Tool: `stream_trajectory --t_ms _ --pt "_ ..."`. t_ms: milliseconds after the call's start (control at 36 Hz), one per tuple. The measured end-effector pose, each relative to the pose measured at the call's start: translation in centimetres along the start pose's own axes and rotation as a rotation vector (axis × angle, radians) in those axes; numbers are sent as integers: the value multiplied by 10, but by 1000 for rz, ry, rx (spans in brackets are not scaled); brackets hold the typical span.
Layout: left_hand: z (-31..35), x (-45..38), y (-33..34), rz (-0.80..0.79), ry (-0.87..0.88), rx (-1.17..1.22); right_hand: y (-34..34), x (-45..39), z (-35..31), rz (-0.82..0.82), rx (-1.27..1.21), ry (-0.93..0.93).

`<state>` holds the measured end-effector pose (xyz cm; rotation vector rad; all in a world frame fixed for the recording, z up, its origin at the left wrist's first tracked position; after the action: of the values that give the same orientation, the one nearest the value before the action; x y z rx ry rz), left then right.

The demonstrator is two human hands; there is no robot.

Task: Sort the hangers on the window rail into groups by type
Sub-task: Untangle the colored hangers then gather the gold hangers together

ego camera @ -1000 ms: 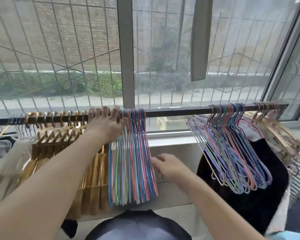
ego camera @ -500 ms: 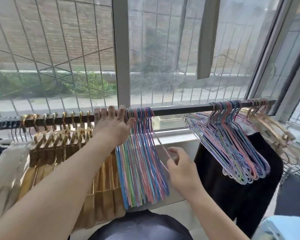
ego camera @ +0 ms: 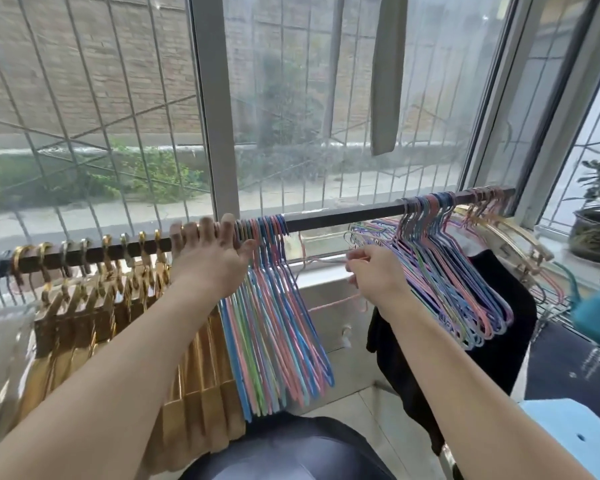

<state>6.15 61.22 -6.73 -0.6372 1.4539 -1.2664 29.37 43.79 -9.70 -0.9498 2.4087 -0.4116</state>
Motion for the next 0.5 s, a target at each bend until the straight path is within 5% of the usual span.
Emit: stream_trajectory --t_ms 194,361,500 --pt "3 0 4 11 3 13 1 46 63 -13 -164 200" --pt "0 1 6 23 -2 11 -40 52 43 23 32 32" --pt "1 2 6 -30 -40 -41 -103 57 -11 311 -53 -167"
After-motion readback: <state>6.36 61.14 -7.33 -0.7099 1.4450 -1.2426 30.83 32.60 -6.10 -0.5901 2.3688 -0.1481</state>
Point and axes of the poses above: each hand's wrist, its own x-axis away from the middle knuckle, its own y-axis out of the palm, z = x × y, the point moved 8 cm from there along -x, towards the middle knuckle, and after that the axes turned 10 degrees about -y, right-handed, at the moved point
